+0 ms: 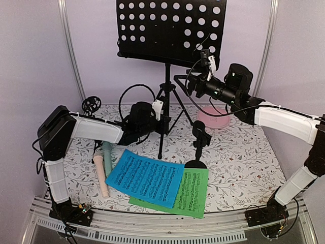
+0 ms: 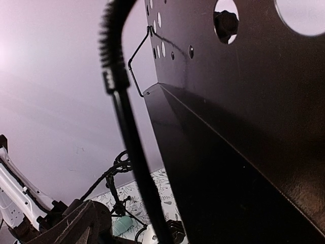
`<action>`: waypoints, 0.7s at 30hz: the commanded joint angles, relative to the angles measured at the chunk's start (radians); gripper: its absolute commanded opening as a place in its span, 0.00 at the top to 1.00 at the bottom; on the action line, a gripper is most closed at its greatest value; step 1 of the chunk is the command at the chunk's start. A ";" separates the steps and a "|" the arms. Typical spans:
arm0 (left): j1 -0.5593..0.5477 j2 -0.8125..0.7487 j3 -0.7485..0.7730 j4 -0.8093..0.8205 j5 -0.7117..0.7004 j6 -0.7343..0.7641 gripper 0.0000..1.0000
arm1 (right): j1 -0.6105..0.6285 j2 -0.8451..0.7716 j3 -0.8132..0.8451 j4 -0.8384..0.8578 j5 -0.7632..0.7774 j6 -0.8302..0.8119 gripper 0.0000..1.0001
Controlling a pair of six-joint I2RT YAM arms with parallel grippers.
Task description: Pack up the instrument practice props
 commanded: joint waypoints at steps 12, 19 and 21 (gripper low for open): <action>-0.002 -0.099 0.094 -0.069 0.092 0.083 1.00 | 0.014 0.010 0.067 -0.256 -0.253 -0.312 0.08; 0.016 -0.098 0.094 -0.088 0.146 0.032 1.00 | 0.014 0.074 0.054 -0.220 -0.203 -0.393 0.08; 0.024 -0.096 0.092 -0.090 0.164 0.000 1.00 | 0.015 0.105 0.064 -0.213 -0.192 -0.406 0.08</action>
